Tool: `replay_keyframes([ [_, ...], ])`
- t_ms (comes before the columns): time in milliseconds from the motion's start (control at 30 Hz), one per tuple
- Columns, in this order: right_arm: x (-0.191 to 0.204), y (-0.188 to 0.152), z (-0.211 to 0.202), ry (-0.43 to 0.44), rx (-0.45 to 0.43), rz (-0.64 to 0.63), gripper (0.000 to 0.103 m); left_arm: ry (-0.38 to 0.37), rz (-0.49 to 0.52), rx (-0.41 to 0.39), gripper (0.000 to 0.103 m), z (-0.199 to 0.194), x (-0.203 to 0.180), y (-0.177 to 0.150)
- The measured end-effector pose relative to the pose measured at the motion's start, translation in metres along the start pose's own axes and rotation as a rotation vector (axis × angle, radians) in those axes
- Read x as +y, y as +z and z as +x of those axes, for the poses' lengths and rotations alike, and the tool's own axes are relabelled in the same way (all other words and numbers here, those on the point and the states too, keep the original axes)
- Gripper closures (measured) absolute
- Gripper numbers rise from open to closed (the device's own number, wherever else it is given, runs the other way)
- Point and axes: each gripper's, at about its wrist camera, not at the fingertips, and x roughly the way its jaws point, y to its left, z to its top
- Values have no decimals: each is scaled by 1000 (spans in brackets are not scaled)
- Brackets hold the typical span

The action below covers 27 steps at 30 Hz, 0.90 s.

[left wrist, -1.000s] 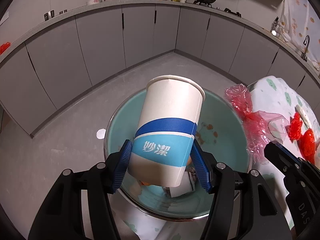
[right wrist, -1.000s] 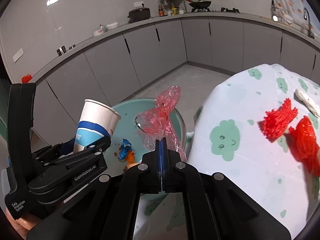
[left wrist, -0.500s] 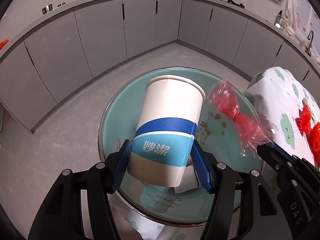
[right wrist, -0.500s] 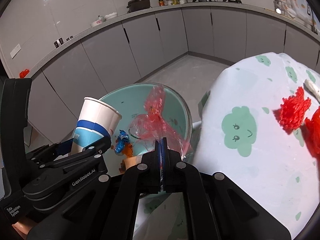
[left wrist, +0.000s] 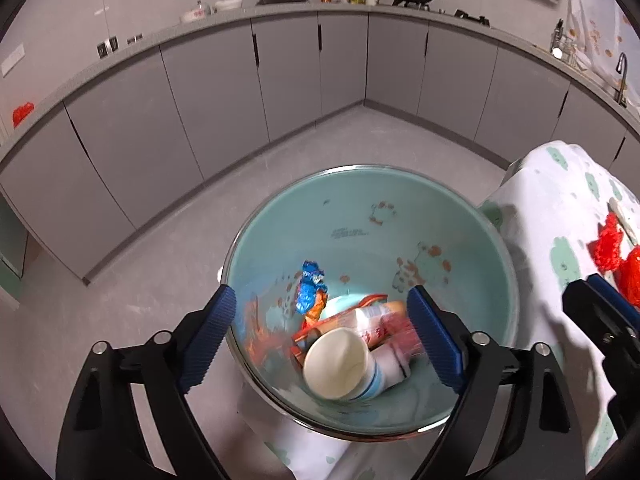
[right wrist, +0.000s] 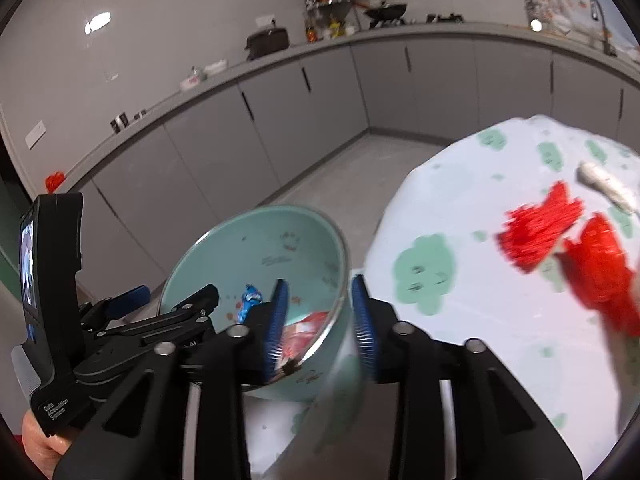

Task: Collect trash
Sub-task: 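Move both open tools back over the table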

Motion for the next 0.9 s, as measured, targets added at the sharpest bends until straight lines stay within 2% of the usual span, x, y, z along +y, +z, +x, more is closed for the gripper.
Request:
replay_keyframes([
  [100, -10, -1, -19, -26, -36, 5, 52, -9, 9, -22, 8, -12, -8, 4],
  [200, -21, -4, -35, -50, -55, 15, 48, -26, 38, -38, 8, -23, -22, 3],
  [900, -123, -30, -129, -223, -139, 186, 46, -152, 205, -49, 7, -72, -115, -24],
])
